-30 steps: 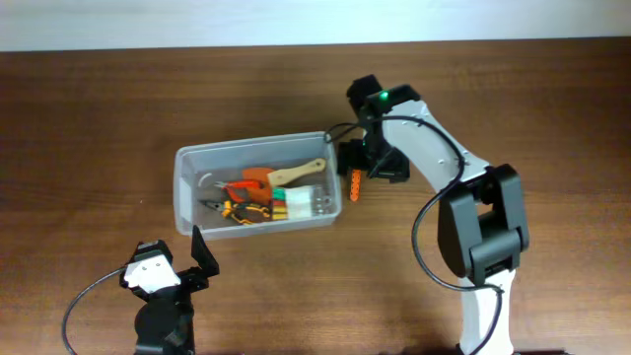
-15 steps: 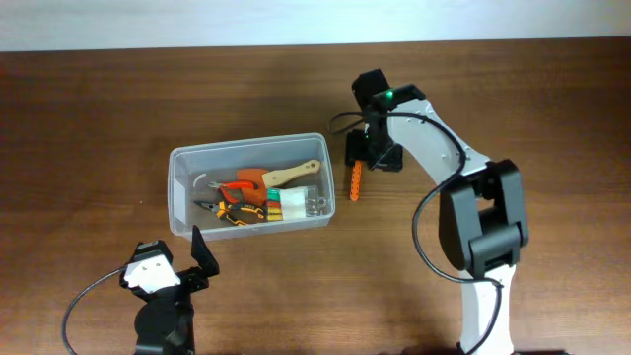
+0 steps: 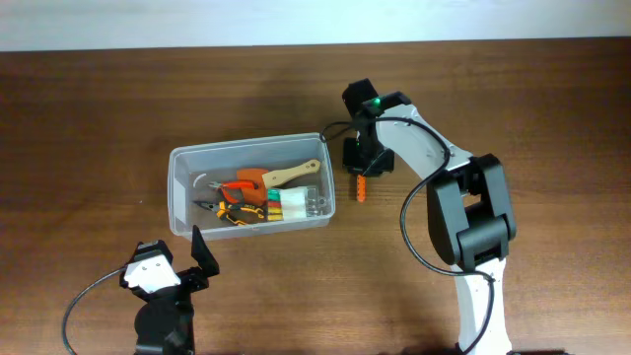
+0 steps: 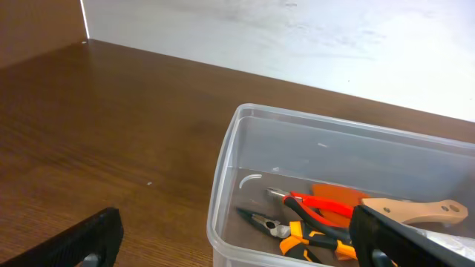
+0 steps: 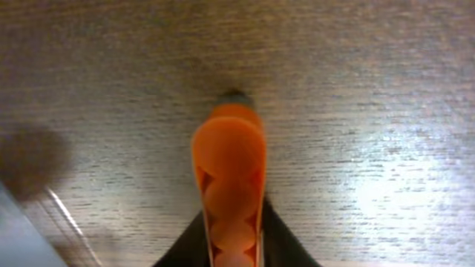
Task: Pack container
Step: 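Grasp the orange bit holder strip with the right gripper, then lower the orange strip into the container and release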
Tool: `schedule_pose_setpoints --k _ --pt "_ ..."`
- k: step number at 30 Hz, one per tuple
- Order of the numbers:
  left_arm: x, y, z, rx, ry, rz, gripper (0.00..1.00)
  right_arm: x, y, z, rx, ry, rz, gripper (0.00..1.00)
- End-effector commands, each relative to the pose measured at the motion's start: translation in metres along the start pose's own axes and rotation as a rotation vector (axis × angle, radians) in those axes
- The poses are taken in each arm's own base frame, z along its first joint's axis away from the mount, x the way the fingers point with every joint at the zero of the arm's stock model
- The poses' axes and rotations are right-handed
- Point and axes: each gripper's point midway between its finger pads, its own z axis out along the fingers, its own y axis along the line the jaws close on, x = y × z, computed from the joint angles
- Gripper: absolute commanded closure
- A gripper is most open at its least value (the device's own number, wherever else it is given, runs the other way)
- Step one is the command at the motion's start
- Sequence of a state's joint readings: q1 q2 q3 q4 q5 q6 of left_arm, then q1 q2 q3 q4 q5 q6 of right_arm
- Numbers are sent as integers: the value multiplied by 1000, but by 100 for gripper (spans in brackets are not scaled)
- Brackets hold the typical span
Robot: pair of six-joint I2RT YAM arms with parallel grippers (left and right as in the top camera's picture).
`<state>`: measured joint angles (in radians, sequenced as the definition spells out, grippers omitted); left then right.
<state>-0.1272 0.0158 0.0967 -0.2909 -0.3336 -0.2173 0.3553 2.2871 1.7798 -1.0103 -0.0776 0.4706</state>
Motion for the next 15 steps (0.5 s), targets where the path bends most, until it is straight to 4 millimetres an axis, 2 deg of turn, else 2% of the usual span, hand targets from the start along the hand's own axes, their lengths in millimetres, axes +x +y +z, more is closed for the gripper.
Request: schedule_pose_setpoints --k 1,3,5,8,11,13,15 --pt "1 0 0 0 1 10 1 6 -3 7 21 26 7 92" --pt "1 0 0 0 1 10 1 11 -4 4 27 46 8 95" --pt "1 0 0 0 1 10 1 12 -6 -6 37 50 1 94" --pt "1 0 0 0 1 10 1 5 -6 -40 51 -1 -16 90" --pt "1 0 0 0 1 10 1 -6 12 -98 -2 -116 -123 87" --pt "1 0 0 0 1 10 1 -9 31 -145 -55 -214 -257 86" --pt "1 0 0 0 1 10 1 -2 59 -189 -129 -307 -444 96"
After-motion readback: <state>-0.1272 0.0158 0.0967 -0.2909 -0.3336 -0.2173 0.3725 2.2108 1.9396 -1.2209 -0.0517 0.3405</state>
